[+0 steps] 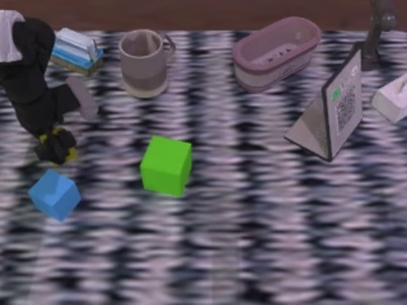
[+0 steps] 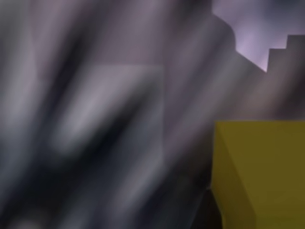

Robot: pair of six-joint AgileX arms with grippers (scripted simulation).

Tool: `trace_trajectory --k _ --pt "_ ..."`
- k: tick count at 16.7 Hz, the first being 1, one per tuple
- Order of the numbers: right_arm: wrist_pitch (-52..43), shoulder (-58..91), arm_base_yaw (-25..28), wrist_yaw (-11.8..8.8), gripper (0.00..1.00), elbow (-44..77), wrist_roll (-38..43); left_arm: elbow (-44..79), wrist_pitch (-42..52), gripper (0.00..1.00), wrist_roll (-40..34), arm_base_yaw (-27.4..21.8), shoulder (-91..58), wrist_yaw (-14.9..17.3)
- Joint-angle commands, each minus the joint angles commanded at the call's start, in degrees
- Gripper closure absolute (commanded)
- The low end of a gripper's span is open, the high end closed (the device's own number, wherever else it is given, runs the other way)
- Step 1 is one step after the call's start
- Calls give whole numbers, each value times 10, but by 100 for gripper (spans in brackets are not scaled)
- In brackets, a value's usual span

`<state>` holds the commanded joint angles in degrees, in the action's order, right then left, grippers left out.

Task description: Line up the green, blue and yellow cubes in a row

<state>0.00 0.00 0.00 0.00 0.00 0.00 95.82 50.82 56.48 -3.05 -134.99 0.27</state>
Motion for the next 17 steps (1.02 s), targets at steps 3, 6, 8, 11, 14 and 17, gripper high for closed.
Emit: trace_trajectory --k 3,6,8,11,14,17 --pt "0 0 0 0 0 0 0 0 0 100 0 0 0 0" --pt "0 0 0 0 0 0 0 0 0 100 0 0 0 0" --pt "0 0 0 0 0 0 0 0 16 100 -8 0 21 7" --pt "0 0 0 0 0 0 0 19 39 100 -8 3 29 7" --pt "0 0 0 0 0 0 0 56 100 100 -9 8 50 7" --pt "0 0 0 0 0 0 0 82 145 100 -9 11 67 7"
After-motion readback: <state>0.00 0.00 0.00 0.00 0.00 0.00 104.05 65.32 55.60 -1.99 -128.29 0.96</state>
